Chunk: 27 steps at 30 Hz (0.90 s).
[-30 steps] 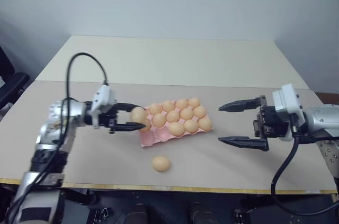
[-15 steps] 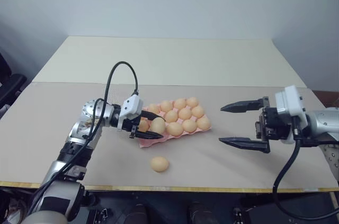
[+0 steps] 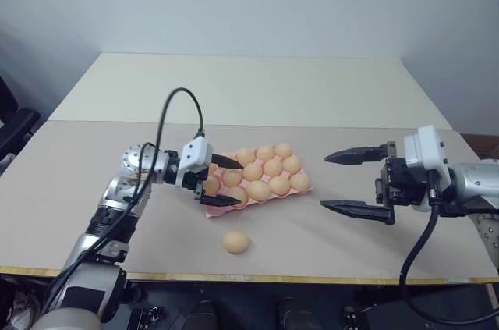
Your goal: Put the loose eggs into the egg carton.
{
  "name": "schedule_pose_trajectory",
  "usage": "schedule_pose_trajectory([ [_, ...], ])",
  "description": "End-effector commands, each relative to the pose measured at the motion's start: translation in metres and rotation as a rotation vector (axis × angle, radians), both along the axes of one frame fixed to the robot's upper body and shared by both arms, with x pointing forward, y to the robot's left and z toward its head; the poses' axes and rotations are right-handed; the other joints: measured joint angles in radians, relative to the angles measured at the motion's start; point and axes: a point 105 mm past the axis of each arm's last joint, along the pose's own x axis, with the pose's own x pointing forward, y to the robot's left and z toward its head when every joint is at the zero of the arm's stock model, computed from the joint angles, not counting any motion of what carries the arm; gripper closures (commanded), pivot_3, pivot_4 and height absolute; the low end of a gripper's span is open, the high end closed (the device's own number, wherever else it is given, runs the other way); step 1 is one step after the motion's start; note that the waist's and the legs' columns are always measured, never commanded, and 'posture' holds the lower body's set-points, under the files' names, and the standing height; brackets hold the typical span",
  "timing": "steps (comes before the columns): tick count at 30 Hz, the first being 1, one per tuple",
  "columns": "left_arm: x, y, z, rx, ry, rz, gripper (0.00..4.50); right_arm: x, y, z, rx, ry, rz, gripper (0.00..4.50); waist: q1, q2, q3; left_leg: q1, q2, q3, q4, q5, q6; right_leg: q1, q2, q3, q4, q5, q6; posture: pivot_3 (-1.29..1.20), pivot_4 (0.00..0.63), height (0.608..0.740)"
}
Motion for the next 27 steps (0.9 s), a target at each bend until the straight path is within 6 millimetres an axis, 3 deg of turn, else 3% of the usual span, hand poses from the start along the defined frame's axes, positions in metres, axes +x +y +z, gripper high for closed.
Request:
schedule_pose_trajectory([
  [1, -0.013, 0.042, 0.032, -0.045, -0.034, 0.040, 0.02, -0.004, 0.000, 0.009, 0.012, -0.030, 0.026, 0.00, -0.011, 0.000, 0.000, 0.000, 0.000, 0.000, 0.000, 0.000, 0.000, 0.000, 0.000, 0.000, 0.000, 0.000, 0.000, 0.00, 0.150, 0.740],
  [6, -0.040, 0.095, 0.048, -0.012, -0.038, 0.112, 0.02, -0.006, -0.007, 0.006, -0.008, -0.005, 0.058, 0.00, -0.018, 0.000, 0.000, 0.000, 0.000, 0.000, 0.000, 0.000, 0.000, 0.000, 0.000, 0.000, 0.000, 0.000, 0.000, 0.00, 0.150, 0.740],
  [14, -0.069, 0.125, 0.045, 0.055, 0.035, 0.167, 0.02, -0.007, -0.019, 0.004, -0.040, 0.015, 0.087, 0.00, -0.004, 0.001, 0.000, 0.001, 0.001, 0.001, 0.000, 0.000, 0.000, 0.000, 0.000, -0.001, -0.001, 0.000, 0.000, 0.00, 0.150, 0.740],
  [20, -0.074, 0.110, 0.039, 0.056, 0.047, 0.104, 0.02, -0.009, -0.020, 0.004, -0.047, 0.022, 0.102, 0.00, -0.001, 0.001, 0.000, 0.000, 0.001, 0.001, 0.000, 0.000, 0.000, 0.000, 0.000, -0.001, -0.001, 0.000, 0.000, 0.00, 0.150, 0.740],
  [27, -0.067, 0.050, 0.023, 0.114, 0.039, -0.132, 0.02, -0.019, -0.014, 0.001, -0.103, 0.048, 0.200, 0.00, 0.016, 0.001, 0.000, 0.001, 0.001, 0.001, 0.000, 0.000, 0.000, 0.001, 0.000, -0.001, 0.000, 0.000, 0.000, 0.00, 0.150, 0.740],
])
